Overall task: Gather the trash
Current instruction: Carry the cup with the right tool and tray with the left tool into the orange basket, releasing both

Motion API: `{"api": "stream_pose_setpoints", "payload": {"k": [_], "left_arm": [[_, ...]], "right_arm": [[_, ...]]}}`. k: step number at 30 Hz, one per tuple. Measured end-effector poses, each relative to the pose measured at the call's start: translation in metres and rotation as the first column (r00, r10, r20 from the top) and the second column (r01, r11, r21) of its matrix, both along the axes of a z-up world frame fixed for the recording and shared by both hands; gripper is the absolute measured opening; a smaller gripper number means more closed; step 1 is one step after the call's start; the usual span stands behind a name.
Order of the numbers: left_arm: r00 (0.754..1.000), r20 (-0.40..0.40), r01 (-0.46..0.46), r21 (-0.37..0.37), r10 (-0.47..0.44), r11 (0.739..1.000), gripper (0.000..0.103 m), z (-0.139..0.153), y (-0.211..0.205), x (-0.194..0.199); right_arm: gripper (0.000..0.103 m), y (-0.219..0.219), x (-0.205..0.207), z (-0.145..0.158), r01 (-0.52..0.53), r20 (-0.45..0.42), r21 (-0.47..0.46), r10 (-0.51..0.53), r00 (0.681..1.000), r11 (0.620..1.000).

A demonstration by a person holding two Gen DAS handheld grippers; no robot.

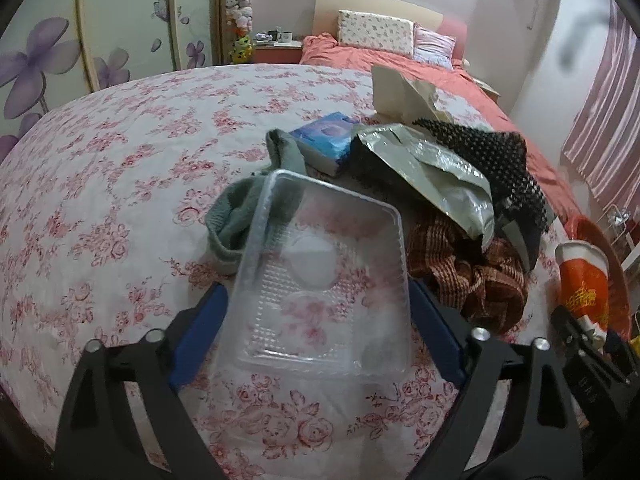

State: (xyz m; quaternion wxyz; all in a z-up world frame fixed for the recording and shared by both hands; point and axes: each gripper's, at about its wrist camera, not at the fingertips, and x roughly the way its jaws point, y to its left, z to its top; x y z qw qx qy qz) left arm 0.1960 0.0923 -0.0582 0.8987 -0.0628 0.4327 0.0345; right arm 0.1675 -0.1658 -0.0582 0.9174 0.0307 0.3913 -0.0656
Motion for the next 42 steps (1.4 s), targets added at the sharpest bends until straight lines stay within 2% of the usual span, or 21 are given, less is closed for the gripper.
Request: {"api": "stream_pose_setpoints", "payload": {"k": [1,4,9,18,23,33,42], "left_arm": [[1.0,-0.009,0.014,0.002,-0.014,1.0,0.074,-0.002,-0.002,0.001],[1.0,-0.002,0.03,0.011,-0.03,0.999,0.072,-0.003,-0.005,0.001],[0.998,0.03,0.049,-0.019,-0.048,0.999,0.072,0.006,-0.003,-0.006],[0.99,0.115,0.093,-0.049,-0.087,0.994,0.072,0.046,-0.015,-0.022],[0.976,0.167,0.156,-0.066,-0.144,0.986,0.072,0.069,-0.037,-0.028],[0.928,0.214,0.329,-0.084,-0.305,0.941,0.072,0.087,-0.115,-0.025],[0.88,0.221,0.452,-0.115,-0.421,0.885,0.072,0.086,-0.18,-0.015]], "right_arm": [[0.072,0.0,0.0,0.0,-0.001,0.0,0.0,0.001,1.0,1.0],[0.072,0.0,-0.001,0.001,-0.004,0.001,0.0,0.004,1.0,1.0],[0.072,-0.002,-0.007,0.006,-0.004,0.019,0.002,0.004,1.0,1.0],[0.072,-0.016,-0.019,0.027,0.005,0.073,0.022,-0.006,0.997,1.0],[0.072,-0.033,-0.03,0.037,0.024,0.111,0.035,-0.028,0.993,0.999],[0.072,-0.08,-0.049,0.055,0.122,0.181,0.003,-0.12,0.976,0.993],[0.072,-0.123,-0.05,0.048,0.233,0.18,0.001,-0.229,0.957,0.972]]}}
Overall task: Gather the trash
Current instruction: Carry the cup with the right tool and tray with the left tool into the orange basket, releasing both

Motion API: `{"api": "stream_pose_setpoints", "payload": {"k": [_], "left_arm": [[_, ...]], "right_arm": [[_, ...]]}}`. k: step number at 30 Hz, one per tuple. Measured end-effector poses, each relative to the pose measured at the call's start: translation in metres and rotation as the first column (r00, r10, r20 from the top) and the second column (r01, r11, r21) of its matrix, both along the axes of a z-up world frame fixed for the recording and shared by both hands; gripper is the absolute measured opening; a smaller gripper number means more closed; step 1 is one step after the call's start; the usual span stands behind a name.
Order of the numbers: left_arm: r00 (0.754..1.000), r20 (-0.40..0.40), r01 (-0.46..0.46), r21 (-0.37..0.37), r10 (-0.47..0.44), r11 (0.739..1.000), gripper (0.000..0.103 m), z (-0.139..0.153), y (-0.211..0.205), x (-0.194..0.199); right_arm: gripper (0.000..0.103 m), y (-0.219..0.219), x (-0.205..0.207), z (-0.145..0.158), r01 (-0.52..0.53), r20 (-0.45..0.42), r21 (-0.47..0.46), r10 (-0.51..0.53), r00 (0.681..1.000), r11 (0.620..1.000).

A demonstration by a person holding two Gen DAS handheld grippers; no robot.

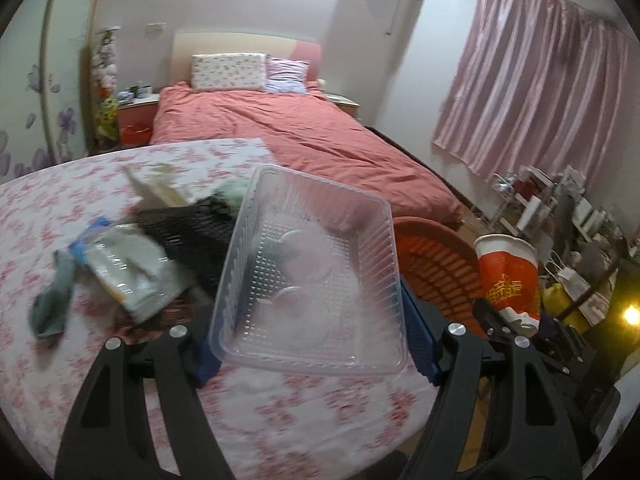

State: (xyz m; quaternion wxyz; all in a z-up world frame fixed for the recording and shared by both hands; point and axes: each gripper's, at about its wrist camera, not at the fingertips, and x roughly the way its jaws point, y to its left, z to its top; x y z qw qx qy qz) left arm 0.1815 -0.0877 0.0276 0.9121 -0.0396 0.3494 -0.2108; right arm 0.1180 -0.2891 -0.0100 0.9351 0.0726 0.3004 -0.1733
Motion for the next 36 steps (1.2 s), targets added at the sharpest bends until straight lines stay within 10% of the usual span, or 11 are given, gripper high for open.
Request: {"api": "stream_pose_setpoints", "payload": {"k": [16,36], "left_arm": [[0.983,-0.05,0.176,-0.009,-0.177,0.984,0.073,-0.033,-0.093,0.031],[0.971,-0.149,0.192,0.014,-0.188,0.981,0.084,-0.077,-0.127,0.072]], "right_arm": [[0.072,-0.058,0.005,-0.014,0.079,-0.01,0.041,-0.079,0.997,0.996],[0.076,-0.093,0.016,-0.025,0.128,-0.01,0.156,-0.128,0.992,0.979]]}}
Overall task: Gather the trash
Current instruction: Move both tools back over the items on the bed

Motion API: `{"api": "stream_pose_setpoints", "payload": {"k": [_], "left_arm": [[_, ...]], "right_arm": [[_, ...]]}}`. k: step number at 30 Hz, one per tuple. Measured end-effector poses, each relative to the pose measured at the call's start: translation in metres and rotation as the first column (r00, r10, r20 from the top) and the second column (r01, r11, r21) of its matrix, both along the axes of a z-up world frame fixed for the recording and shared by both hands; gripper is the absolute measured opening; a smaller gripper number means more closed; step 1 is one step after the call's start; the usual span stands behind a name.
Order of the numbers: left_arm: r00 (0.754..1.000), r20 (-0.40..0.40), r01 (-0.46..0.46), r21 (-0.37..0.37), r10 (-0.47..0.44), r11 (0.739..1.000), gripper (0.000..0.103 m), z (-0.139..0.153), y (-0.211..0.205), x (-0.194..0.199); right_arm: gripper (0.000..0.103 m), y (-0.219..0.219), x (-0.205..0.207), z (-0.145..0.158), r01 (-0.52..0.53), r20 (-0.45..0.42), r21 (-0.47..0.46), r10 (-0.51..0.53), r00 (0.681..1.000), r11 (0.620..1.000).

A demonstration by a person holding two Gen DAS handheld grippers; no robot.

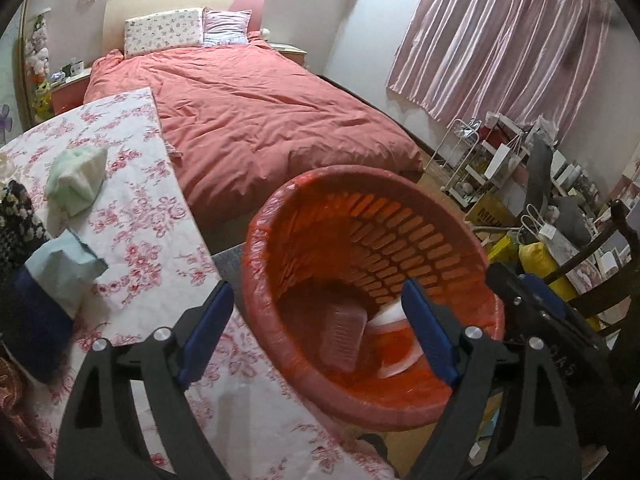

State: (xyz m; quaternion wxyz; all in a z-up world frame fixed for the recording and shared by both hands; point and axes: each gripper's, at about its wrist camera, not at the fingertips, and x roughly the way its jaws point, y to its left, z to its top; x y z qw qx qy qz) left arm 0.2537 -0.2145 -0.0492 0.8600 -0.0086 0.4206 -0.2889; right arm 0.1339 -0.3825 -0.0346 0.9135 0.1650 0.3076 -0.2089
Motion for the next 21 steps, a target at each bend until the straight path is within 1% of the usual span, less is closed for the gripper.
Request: {"api": "stream_pose_setpoints", "payload": {"k": [6,12,15,18,20,21], "left_arm": [[0.999,0.027,-0.039,0.041,0.038,0.998,0.086,0.005,0.02,-0.007],[0.992,0.074,-0.109,0.059,0.105,0.992,0.088,0.021,0.066,-0.022],[0.978,0.134,-0.172,0.089,0.16,0.981,0.091,0.031,0.098,-0.036],[0.964,0.155,-0.232,0.1,0.215,0.968,0.094,0.037,0.128,-0.042],[0.949,0.168,-0.287,0.104,0.267,0.952,0.096,0.041,0.155,-0.046],[0.937,0.179,-0.321,0.109,0.299,0.941,0.096,0.043,0.171,-0.048]], "right_arm": [[0.076,0.017,-0.004,0.008,-0.015,-0.005,-0.047,0.015,1.0,0.999],[0.076,0.05,-0.012,0.018,-0.075,0.01,-0.069,0.076,0.997,0.995],[0.076,0.074,-0.013,0.023,-0.123,0.015,-0.08,0.124,0.992,0.989],[0.076,0.1,-0.014,0.027,-0.179,0.017,-0.1,0.182,0.983,0.979],[0.076,0.117,-0.014,0.029,-0.219,0.018,-0.107,0.222,0.975,0.97],[0.076,0.128,-0.014,0.029,-0.251,0.019,-0.108,0.255,0.967,0.962]]}}
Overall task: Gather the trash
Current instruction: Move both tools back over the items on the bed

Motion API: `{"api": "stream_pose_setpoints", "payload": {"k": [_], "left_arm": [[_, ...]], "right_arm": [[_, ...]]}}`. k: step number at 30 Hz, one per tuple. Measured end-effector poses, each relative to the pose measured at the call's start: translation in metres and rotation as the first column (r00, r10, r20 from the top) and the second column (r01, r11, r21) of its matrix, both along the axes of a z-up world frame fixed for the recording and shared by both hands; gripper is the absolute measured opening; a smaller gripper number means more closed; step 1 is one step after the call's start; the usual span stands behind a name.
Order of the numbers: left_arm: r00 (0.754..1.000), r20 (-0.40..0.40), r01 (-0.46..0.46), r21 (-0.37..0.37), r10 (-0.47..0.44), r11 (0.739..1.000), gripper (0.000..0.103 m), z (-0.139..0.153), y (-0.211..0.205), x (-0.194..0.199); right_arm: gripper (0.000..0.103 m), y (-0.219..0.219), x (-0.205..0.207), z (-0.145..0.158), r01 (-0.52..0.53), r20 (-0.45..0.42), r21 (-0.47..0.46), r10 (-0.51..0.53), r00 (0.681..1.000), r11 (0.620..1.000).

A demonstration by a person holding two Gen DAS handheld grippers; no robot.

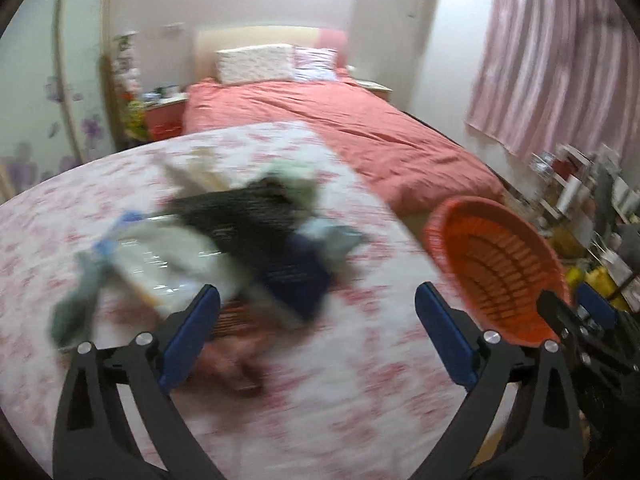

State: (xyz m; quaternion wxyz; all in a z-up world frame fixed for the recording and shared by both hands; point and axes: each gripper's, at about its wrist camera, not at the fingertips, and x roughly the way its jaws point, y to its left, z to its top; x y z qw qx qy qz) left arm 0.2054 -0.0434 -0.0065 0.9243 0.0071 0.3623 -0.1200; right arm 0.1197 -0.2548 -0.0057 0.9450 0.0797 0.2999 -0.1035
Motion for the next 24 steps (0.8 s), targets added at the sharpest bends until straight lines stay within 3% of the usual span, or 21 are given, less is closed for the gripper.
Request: {"api": "stream_pose_setpoints", "payload": {"k": [6,13,24], "left_arm": [[0.989,0.012,-0.149,0.037,0.149,0.988,0.096,-0.002,0.074,-0.005],[0.955,-0.016,-0.295,0.033,0.296,0.955,0.096,-0.011,0.154,-0.005],[0.945,-0.039,-0.324,0.024,0.325,0.946,0.096,-0.027,0.192,-0.005]], "right_arm": [[0.076,0.057,0.011,-0.007,-0.163,-0.026,0.013,0.164,0.986,0.987],[0.076,0.12,0.029,-0.014,-0.313,-0.053,0.0,0.313,0.948,0.95],[0.064,0.172,0.064,-0.035,-0.381,-0.143,0.004,0.377,0.915,0.925]]}}
